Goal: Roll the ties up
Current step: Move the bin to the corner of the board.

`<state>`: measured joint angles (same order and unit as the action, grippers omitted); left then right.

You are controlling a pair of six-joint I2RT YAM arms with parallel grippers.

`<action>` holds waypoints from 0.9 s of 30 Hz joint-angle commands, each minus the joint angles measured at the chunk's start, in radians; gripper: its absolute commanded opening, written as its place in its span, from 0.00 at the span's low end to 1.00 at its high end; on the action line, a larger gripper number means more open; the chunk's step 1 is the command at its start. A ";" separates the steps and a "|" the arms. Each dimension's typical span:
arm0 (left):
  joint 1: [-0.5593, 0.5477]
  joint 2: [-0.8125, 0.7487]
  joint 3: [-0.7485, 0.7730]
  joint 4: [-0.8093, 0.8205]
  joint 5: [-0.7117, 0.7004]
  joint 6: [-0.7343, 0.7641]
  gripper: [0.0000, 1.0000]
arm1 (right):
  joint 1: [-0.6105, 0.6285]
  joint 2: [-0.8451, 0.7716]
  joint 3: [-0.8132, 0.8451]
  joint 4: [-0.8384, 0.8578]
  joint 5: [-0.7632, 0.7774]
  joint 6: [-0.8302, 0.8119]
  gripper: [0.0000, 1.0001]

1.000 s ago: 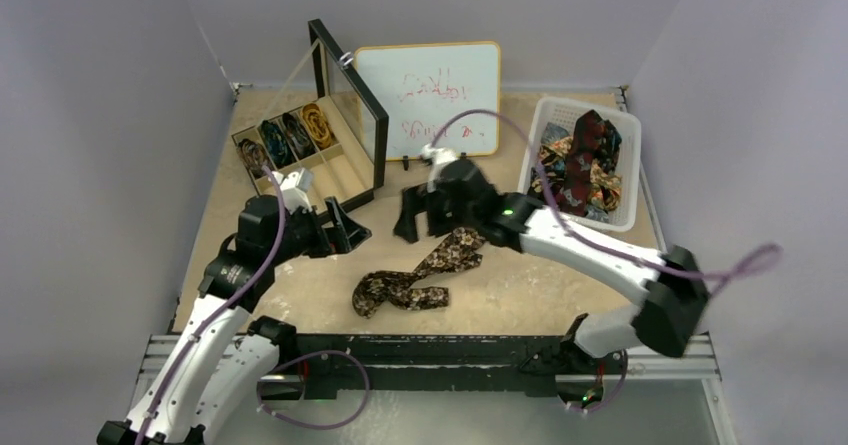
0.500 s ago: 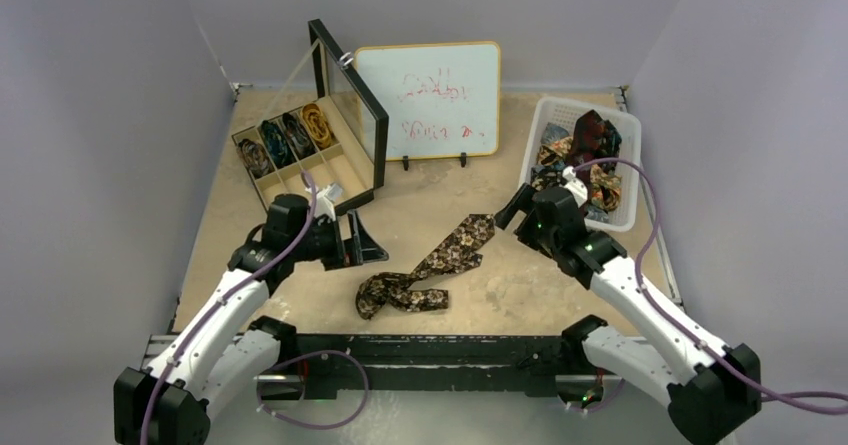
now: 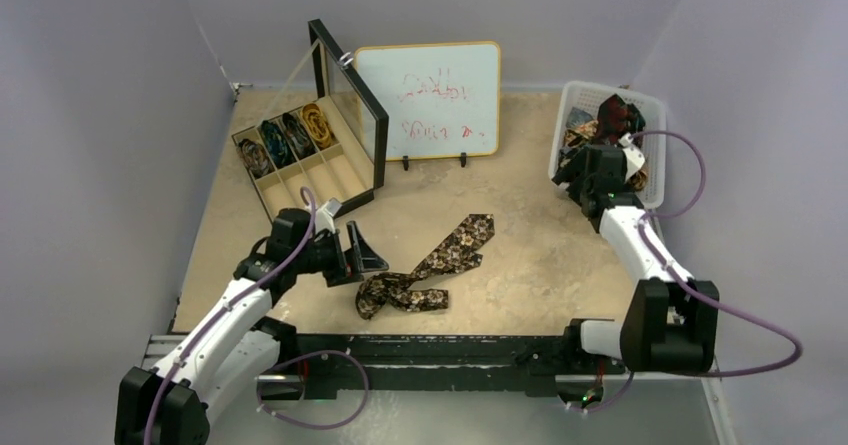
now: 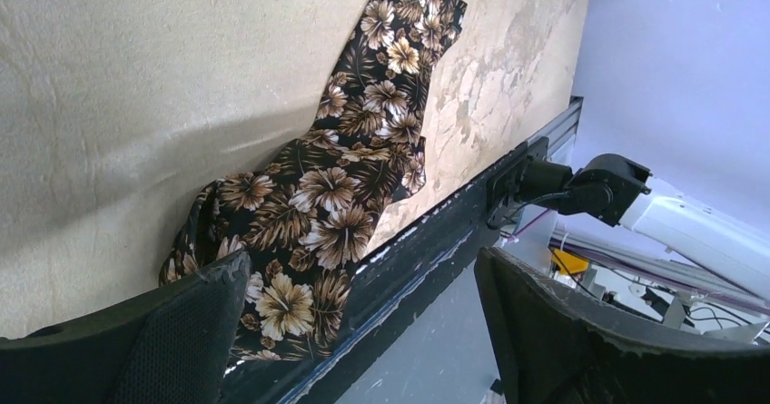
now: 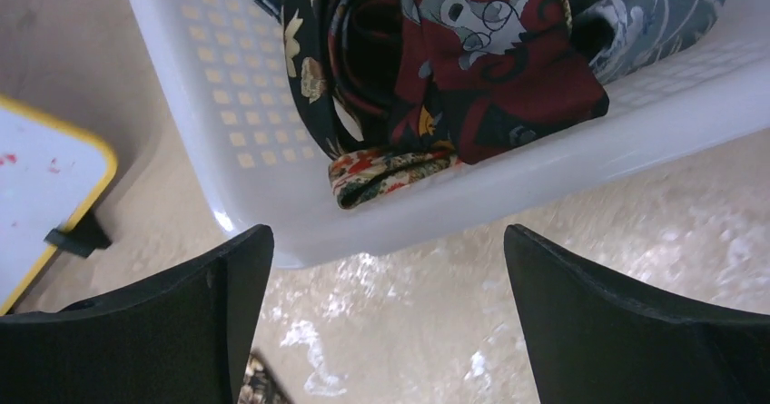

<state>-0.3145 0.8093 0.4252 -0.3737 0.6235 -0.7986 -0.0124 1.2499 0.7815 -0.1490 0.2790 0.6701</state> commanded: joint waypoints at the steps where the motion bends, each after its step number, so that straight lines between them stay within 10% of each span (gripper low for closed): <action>1: 0.003 -0.013 -0.005 0.057 -0.007 -0.024 0.92 | -0.023 0.014 0.089 0.011 -0.043 -0.174 0.98; 8: 0.003 -0.002 -0.030 0.082 -0.010 -0.028 0.92 | -0.018 -0.278 -0.048 0.040 -0.452 -0.186 0.94; 17: 0.003 0.020 -0.027 0.091 0.002 -0.019 0.91 | -0.002 -0.260 0.036 0.000 -0.338 -0.116 0.90; 27: 0.003 0.039 0.013 0.067 0.009 0.022 0.91 | 0.005 0.391 0.523 0.156 -0.183 -0.168 0.99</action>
<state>-0.3145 0.8410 0.3950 -0.3023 0.6239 -0.8112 -0.0132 1.4689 1.1328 -0.0513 -0.0067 0.5282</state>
